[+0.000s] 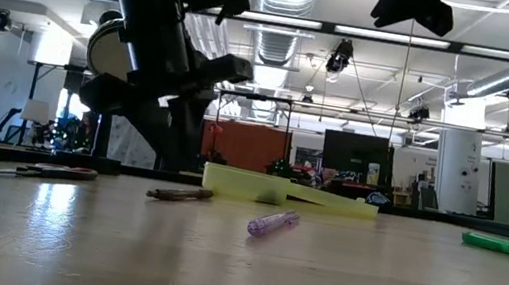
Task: Pick & place school supplies into a supply box
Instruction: Put the brown pen into the yellow supply box
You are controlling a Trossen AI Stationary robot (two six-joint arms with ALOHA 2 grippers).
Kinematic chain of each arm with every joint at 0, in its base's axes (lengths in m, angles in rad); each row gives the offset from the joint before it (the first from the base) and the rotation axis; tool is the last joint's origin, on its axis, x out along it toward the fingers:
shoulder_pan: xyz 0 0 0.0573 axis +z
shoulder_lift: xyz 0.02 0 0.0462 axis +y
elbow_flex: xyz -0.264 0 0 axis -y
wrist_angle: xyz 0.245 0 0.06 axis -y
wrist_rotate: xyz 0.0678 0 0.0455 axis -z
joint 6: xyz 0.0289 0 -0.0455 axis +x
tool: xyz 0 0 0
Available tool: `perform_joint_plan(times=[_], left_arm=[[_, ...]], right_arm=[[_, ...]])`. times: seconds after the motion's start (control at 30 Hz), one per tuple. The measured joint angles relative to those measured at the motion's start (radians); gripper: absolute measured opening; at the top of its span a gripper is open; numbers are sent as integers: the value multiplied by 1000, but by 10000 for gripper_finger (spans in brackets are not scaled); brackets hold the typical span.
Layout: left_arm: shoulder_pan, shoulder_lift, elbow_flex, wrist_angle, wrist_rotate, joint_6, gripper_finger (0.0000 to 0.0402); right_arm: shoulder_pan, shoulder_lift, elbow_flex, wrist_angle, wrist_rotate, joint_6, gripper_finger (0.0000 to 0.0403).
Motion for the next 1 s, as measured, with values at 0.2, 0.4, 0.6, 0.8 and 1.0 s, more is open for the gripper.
perform_joint_plan(times=[0.2, 0.4, 0.6, 0.8, 1.0], left_arm=[[-3, 34, 0, 40, 27, -1, 99], [-3, 35, 0, 98, 27, 13, 99], [1, 35, -1, 78, 27, 12, 99], [1, 35, -1, 70, 38, 9, 99], [2, 35, -5, 68, 39, 10, 99]], right_arm=[[0, -11, 0, -3, 0, -2, 68], [0, -26, 0, -12, 0, -4, 74], [0, -43, 0, -26, 1, -4, 76], [0, -56, 0, -25, 3, -5, 68], [0, -60, 0, -25, 3, -4, 71]])
